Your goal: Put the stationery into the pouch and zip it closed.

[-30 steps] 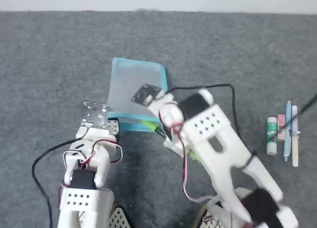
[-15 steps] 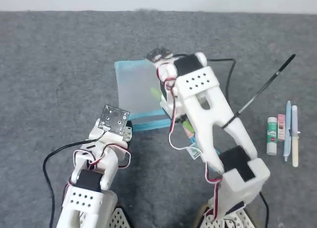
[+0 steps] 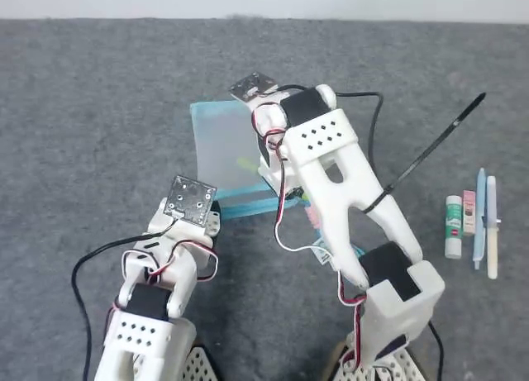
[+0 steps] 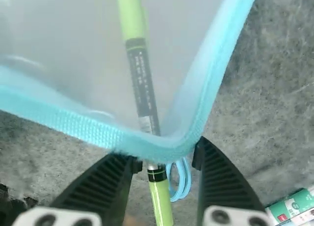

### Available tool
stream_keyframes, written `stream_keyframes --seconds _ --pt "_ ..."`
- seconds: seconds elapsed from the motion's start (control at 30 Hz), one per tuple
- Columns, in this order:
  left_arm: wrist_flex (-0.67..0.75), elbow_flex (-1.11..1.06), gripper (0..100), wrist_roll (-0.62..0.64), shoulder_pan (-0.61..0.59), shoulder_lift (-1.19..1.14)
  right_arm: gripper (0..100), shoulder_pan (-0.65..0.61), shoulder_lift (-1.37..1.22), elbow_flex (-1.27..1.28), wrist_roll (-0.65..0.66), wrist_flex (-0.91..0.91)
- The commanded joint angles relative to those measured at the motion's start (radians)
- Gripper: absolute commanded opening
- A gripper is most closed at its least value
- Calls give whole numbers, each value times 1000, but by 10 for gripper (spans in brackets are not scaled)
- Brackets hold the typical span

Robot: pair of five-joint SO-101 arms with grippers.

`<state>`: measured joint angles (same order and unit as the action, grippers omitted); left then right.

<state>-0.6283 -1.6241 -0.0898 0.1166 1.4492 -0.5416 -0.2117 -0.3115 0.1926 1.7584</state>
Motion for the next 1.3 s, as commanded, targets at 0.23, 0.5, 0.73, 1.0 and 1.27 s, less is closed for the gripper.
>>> stream_keyframes --seconds 0.23,0.5,0.73,1.0,1.27 --pt "31 5 13 -25 40 17 170 -28 389 -63 63 30" --pt "31 8 13 -21 20 17 169 -16 463 -34 84 35" --pt "31 50 13 25 -153 17 169 228 490 199 183 27" --pt "-5 59 13 -54 -109 18 169 704 487 543 434 -180" --pt "-106 111 13 -80 -115 18 169 897 487 799 531 -366"
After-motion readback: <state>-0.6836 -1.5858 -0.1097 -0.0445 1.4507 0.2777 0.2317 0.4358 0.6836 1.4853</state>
